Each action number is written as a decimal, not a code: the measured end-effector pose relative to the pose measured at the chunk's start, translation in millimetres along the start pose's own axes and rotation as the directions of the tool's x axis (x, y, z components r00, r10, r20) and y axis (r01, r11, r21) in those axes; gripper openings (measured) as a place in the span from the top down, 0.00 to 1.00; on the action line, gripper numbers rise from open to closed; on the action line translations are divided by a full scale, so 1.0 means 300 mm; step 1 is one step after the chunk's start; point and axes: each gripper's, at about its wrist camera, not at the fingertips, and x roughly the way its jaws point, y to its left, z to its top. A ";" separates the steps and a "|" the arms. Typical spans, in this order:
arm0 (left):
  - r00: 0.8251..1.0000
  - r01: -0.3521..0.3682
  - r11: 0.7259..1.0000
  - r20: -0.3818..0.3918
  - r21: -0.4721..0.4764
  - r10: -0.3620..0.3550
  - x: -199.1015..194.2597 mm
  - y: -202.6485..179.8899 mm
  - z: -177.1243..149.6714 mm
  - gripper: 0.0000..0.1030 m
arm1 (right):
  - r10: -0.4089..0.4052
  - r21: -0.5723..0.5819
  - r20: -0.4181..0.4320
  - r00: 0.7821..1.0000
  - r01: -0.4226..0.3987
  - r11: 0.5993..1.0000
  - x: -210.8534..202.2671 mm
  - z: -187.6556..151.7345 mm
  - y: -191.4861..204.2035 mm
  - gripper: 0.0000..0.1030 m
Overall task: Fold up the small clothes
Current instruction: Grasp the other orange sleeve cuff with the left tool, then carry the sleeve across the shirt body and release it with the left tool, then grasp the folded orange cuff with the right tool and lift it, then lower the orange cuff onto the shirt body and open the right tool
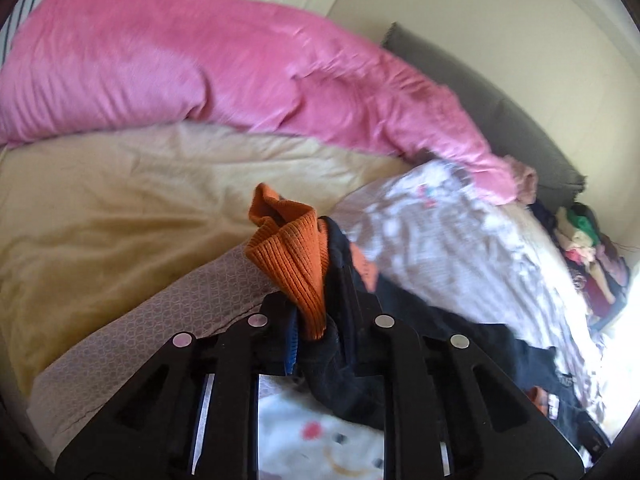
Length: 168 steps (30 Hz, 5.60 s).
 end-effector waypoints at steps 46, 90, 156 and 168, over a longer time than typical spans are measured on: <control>0.816 0.573 0.646 -0.422 0.505 -0.394 -0.224 -0.786 -0.575 0.69 | -0.220 0.200 0.025 0.975 0.211 0.957 -0.371 -0.218 -0.424 0.12; 0.942 0.328 0.834 -0.224 0.443 -0.252 -0.136 -0.596 -0.329 0.17 | 0.089 0.072 -0.017 0.996 -0.087 0.994 -0.146 -0.108 -0.156 0.95; 0.876 0.414 0.751 -0.450 0.515 -0.174 0.114 -0.887 -0.581 0.32 | -0.431 0.184 0.028 0.902 0.419 0.889 -0.343 -0.149 -0.680 0.70; 0.891 0.406 0.738 -0.413 0.539 -0.189 0.062 -0.871 -0.571 0.32 | -0.304 0.064 0.012 0.952 0.303 0.951 -0.252 -0.157 -0.506 0.64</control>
